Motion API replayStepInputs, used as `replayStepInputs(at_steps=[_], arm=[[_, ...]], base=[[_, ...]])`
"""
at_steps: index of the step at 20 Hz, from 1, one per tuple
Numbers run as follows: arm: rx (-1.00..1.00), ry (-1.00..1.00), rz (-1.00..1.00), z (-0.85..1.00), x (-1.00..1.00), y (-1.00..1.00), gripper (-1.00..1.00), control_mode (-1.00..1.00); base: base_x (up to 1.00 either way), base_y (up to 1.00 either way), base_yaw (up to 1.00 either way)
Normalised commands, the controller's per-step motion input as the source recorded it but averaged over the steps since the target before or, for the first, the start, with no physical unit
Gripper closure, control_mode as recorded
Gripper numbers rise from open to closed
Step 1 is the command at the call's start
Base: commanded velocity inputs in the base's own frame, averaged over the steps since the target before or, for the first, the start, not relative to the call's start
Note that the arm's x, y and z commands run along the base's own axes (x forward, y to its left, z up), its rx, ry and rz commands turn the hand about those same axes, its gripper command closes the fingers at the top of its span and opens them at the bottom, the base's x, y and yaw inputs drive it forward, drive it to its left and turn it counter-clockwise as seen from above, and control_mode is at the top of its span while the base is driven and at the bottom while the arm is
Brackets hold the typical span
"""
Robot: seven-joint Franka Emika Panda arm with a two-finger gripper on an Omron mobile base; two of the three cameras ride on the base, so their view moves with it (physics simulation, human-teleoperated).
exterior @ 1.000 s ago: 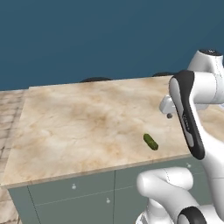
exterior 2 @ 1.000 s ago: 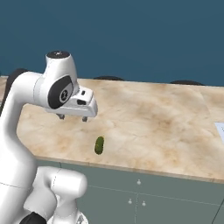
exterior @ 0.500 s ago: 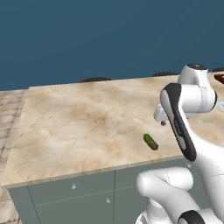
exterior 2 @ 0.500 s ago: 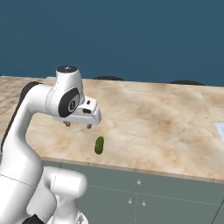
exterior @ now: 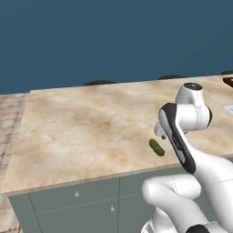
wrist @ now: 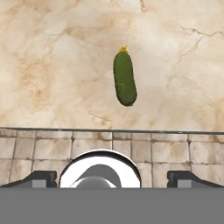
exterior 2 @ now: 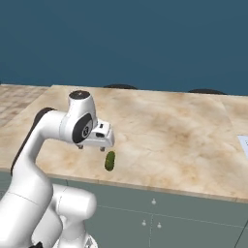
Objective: Place the two vegetables and bowl onto the tray for setting up a vegetable dip station.
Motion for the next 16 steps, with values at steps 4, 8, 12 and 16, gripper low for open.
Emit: replayStepInputs(at_steps=[4,8,12,16], arm=[[0.00,0.00,0.00,-0.44,0.32,0.00,-1.00,-1.00],[0.00,0.00,0.00,-0.34,0.27,0.00,-1.00,-1.00],[0.00,0.00,0.00,-0.33,0.34,-0.03,-1.00,-1.00],[0.00,0.00,0.00,-0.31,0.34,-0.08,-1.00,-1.00]], base=[[0.00,0.00,0.00],[0.00,0.00,0.00],[0.00,0.00,0.00],[0.00,0.00,0.00]])
